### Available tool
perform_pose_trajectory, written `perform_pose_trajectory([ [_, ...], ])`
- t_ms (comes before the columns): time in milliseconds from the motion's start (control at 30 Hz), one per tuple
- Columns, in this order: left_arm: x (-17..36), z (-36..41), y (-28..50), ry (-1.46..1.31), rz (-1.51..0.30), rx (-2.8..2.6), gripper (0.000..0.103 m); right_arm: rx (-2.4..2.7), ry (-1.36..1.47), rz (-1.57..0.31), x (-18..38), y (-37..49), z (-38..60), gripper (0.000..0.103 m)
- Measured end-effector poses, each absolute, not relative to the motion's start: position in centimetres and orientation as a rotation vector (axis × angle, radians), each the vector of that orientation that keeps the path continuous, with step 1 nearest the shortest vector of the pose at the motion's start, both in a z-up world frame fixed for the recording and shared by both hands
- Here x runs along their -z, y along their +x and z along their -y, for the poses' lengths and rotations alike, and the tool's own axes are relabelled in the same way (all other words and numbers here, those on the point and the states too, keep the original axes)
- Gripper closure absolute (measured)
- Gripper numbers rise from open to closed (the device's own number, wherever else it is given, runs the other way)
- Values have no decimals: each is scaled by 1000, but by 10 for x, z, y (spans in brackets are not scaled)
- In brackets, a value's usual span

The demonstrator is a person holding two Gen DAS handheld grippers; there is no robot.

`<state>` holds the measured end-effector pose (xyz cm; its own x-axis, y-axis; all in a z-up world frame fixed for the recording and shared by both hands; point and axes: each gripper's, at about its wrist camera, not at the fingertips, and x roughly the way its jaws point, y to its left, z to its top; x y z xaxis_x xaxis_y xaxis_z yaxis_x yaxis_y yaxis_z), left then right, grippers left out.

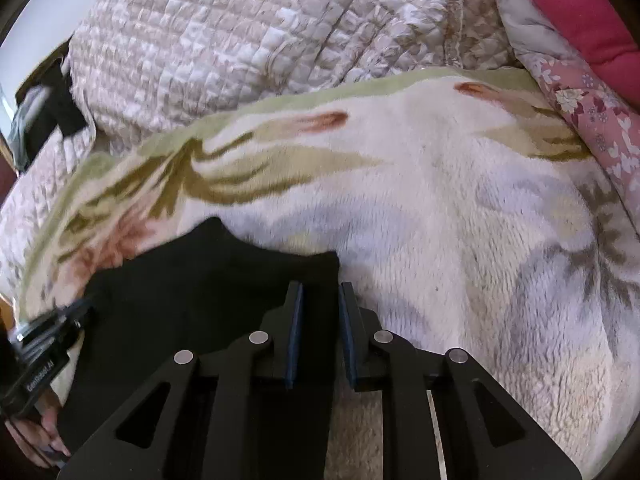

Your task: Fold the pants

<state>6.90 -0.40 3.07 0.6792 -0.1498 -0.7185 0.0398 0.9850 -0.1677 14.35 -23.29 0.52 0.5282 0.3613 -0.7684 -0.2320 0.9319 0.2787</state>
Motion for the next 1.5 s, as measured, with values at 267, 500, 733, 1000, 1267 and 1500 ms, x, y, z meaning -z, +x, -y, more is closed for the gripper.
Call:
perform_pose_trajectory([
  [267,-44,-11,58,-219,-814,129,86,-401,176,-859,-35,113,244,85],
  [500,-69,-4,16,-186,-757,157,86,-479,130,-862,-38,54,234,85],
  [733,-44,30,-23,-126,-832,244,86,-540,-4,-846,-23,5,200,70],
  [1000,-39,33,-28,-78,-819,208,86,-536,-71,-800,-29,-3,196,61],
  [1267,-39,13,-18,-118,-840,127,73,-523,-92,-797,-33,1,196,61],
  [1500,-59,17,21,-64,-806,136,73,-481,-47,-825,-51,60,200,62],
])
